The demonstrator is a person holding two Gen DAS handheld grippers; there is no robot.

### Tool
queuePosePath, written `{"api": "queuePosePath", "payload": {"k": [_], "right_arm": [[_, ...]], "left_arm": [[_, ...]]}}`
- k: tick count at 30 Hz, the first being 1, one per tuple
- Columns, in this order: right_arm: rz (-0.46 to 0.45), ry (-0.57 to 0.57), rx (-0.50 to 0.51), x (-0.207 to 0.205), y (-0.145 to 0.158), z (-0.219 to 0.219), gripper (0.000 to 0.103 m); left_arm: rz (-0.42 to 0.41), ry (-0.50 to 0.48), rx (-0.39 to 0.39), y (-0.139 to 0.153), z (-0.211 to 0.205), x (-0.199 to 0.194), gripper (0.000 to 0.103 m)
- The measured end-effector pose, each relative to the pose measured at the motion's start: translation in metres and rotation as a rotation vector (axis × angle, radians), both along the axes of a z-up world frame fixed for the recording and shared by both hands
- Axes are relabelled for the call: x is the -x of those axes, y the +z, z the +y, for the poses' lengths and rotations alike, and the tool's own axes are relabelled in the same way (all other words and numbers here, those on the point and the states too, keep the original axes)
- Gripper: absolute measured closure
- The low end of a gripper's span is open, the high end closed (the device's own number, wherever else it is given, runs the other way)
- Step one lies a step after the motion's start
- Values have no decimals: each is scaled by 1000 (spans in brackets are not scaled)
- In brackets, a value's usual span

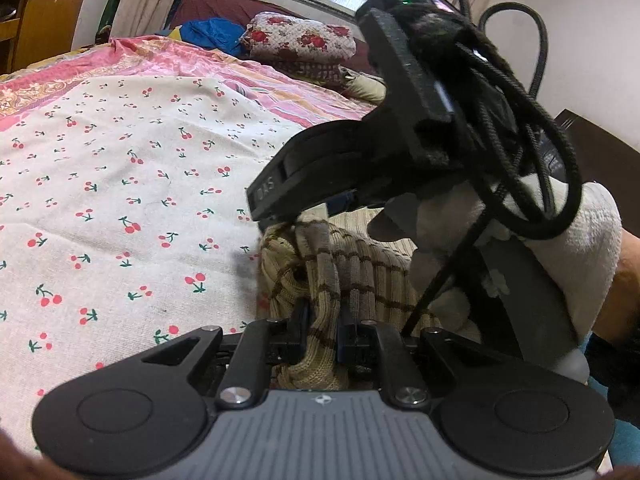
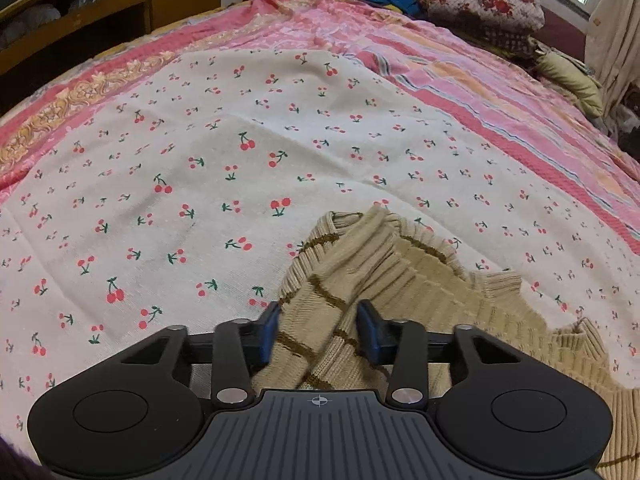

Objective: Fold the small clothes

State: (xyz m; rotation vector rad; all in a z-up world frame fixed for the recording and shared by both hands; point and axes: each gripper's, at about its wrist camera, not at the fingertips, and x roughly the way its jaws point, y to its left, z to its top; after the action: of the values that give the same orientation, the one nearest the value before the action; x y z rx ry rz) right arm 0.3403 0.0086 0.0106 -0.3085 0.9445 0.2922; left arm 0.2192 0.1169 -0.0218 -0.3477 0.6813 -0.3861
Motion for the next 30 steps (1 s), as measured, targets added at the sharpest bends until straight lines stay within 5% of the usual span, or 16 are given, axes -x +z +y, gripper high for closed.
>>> {"api": "queuePosePath", "payload": {"k": [8, 30], "right_arm": [[-7, -1, -36, 7, 10, -6, 86], [-72, -52, -145, 34, 55, -70, 90]], "left_arm": [[-11, -4, -11, 9, -3, 2, 85], [-60, -94, -30, 43, -39, 18, 85]]}}
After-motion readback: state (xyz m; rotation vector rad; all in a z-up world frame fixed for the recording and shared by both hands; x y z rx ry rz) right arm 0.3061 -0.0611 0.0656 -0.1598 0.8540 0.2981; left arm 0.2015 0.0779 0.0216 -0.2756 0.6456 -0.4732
